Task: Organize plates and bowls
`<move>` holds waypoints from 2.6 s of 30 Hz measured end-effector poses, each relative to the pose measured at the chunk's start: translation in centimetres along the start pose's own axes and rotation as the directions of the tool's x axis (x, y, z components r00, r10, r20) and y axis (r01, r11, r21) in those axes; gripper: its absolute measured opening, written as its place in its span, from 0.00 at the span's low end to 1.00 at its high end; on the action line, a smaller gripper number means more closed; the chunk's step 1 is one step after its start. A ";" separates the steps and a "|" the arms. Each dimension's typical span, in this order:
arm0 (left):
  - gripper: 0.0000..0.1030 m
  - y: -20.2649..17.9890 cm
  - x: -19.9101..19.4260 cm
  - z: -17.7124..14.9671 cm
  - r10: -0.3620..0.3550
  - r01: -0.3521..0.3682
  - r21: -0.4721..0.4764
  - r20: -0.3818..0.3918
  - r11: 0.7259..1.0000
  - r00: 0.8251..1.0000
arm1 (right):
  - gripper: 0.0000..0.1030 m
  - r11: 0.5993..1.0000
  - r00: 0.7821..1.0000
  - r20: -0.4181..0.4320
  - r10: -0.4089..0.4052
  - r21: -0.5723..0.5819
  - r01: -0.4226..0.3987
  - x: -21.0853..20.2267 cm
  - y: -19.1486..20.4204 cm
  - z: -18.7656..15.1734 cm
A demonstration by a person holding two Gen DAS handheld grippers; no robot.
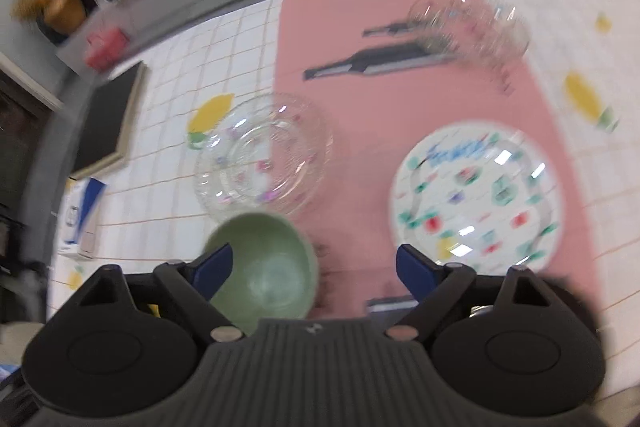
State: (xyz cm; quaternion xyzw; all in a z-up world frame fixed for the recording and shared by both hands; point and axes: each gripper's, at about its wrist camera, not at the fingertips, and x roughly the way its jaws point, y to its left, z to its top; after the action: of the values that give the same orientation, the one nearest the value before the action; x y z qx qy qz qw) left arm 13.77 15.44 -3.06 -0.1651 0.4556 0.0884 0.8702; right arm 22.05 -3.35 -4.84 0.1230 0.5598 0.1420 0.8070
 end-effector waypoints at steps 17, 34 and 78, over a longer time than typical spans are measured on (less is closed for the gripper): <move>0.72 0.5 4.1 0.0 0.002 -0.005 -0.057 -0.047 0.998 0.999 | 0.64 0.973 0.972 0.233 -0.038 -0.213 0.089 -0.4 1.1 -0.7; 0.65 1.9 6.6 -0.2 -0.088 0.073 -0.168 -0.082 0.983 0.993 | 0.36 0.968 0.985 0.169 0.026 -0.249 0.017 0.9 1.7 -0.8; 0.13 -1.5 3.3 -0.9 -0.130 0.113 -0.163 -0.101 0.980 0.986 | 0.07 0.961 0.976 0.216 -0.038 -0.260 0.095 -3.6 1.8 -2.9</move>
State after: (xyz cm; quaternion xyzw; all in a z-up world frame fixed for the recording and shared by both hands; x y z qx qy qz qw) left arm 15.43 13.69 -5.96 -0.2653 0.4840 0.0612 0.8317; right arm 17.98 -2.92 -2.05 0.0078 0.4511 0.1758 0.8749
